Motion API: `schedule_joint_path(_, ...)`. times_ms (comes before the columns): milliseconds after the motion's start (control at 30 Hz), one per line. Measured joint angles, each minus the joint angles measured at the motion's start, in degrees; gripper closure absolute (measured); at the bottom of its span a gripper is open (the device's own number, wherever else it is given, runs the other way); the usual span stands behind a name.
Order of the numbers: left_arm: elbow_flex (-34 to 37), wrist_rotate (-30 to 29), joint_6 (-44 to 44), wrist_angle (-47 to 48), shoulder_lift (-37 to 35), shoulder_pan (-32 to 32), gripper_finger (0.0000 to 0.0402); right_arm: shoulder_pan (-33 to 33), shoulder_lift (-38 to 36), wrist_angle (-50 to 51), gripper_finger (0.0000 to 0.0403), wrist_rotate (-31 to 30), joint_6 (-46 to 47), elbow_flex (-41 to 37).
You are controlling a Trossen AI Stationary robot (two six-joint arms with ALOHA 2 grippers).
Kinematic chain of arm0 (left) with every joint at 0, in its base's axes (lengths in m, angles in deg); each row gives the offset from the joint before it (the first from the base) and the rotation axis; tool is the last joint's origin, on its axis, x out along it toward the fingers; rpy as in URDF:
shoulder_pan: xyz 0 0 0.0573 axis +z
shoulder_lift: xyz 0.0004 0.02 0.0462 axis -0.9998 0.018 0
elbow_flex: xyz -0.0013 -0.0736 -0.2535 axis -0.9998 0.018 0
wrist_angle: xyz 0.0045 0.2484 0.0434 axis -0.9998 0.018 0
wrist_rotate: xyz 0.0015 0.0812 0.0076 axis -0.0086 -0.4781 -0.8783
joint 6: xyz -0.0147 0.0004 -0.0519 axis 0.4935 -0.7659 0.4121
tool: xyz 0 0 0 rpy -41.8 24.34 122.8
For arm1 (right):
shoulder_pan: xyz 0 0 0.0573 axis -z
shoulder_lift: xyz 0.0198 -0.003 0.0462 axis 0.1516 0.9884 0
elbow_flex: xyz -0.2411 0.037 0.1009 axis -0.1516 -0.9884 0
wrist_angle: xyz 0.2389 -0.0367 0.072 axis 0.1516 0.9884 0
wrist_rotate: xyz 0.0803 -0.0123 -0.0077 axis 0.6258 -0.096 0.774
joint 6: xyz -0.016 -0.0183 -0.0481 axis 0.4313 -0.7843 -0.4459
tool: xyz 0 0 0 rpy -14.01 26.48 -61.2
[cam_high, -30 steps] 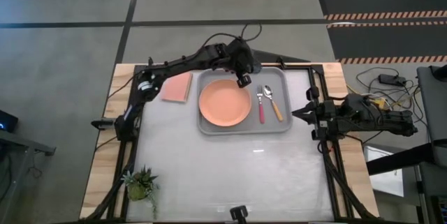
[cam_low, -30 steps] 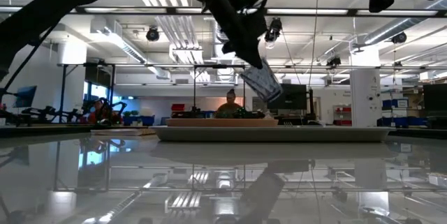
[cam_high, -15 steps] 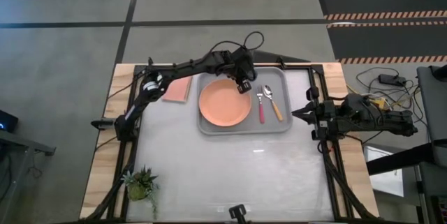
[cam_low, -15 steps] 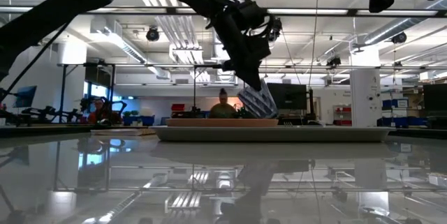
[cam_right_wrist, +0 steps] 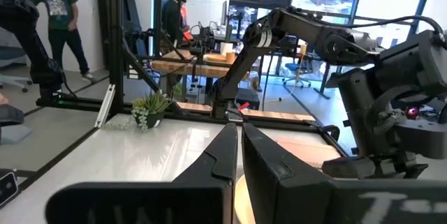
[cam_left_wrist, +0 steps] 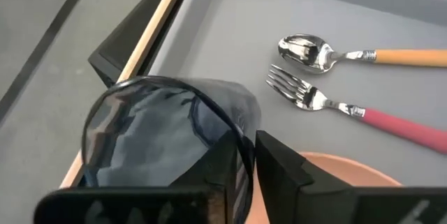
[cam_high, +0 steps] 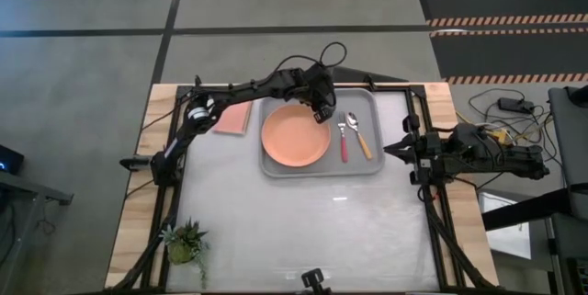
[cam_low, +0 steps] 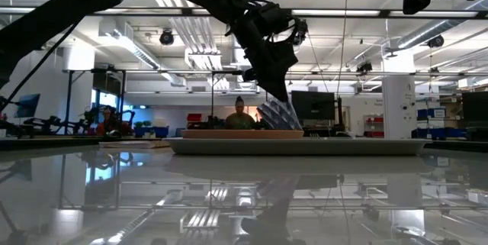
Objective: Pick and place plate/cup/fork/spoon on tray
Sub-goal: Put the blue cup on the gray tray to the top right of the orange plate, then return to Home Position
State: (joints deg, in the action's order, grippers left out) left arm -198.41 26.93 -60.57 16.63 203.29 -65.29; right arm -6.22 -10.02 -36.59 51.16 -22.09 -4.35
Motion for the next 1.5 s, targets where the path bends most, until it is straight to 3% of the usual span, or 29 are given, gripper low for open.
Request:
schedule_joint_path(267,2.65,-0.06,0.18,-3.13,-0.02,0.0,0.0348,0.0,-0.02,0.0,0.039,0.0,-0.01,0.0)
schedule_joint_path(1133,2.48,0.44,1.25,-5.09,-1.06,-0.73,0.0346,0.0,-0.02,0.2,0.039,0.0,-0.09,0.0)
schedule_joint_path(1500,5.5,2.62,-1.34,-2.21,-10.87,-4.98,0.0347,0.0,-0.02,0.2,0.039,0.03,-2.48,-0.44)
